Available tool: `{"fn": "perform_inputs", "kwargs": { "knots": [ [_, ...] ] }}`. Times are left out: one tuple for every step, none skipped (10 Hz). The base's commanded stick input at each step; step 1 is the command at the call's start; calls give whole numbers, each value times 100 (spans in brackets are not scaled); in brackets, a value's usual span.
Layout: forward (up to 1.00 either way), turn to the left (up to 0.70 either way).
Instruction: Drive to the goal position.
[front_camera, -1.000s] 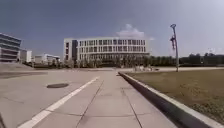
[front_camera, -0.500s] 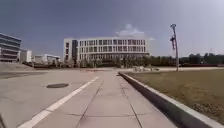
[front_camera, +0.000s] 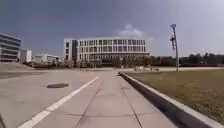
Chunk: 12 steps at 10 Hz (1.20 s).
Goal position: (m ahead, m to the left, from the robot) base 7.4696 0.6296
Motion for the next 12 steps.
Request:
{"fn": "perform_inputs", "kwargs": {
  "knots": [
    [4,0],
    [4,0],
    [4,0],
    [4,0],
    [5,0],
    [5,0],
    [4,0],
    [4,0],
    [4,0],
    [4,0],
    [4,0],
    [4,0]
  ]
}}
